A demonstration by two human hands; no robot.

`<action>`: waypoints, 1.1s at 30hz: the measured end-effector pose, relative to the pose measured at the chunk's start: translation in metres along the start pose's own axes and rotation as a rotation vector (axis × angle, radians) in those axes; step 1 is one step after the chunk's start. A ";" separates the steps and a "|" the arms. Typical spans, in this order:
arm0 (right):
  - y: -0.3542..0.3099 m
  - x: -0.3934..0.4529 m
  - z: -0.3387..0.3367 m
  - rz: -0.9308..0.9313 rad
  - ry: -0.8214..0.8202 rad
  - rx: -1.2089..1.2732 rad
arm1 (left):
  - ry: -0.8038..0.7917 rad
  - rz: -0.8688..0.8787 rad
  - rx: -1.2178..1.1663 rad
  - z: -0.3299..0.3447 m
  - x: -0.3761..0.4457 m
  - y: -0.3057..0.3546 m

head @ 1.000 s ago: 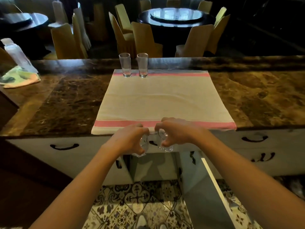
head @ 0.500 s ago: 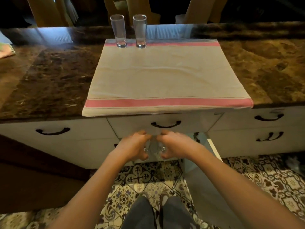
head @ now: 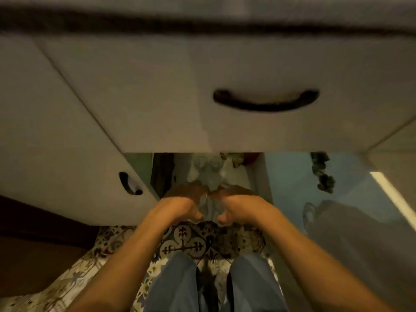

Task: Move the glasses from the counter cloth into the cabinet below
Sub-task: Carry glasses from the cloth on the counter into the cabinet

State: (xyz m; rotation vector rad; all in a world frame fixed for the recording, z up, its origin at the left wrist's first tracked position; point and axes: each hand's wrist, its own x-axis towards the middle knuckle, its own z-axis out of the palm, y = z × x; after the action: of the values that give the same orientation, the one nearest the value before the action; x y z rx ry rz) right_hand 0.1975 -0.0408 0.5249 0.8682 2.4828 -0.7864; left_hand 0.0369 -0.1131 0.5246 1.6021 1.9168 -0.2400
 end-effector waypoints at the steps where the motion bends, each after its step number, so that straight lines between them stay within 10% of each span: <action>1: 0.012 0.020 0.011 0.004 0.013 0.015 | 0.034 0.023 -0.018 0.014 0.022 -0.007; 33: 0.218 0.391 0.157 -0.017 0.202 -0.165 | 0.330 -0.056 -0.019 0.176 0.380 -0.169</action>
State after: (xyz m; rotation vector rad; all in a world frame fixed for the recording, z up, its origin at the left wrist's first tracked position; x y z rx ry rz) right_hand 0.0834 0.1747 0.1182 0.9077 2.6878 -0.5119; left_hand -0.0888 0.0687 0.1308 1.6579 2.2043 0.0231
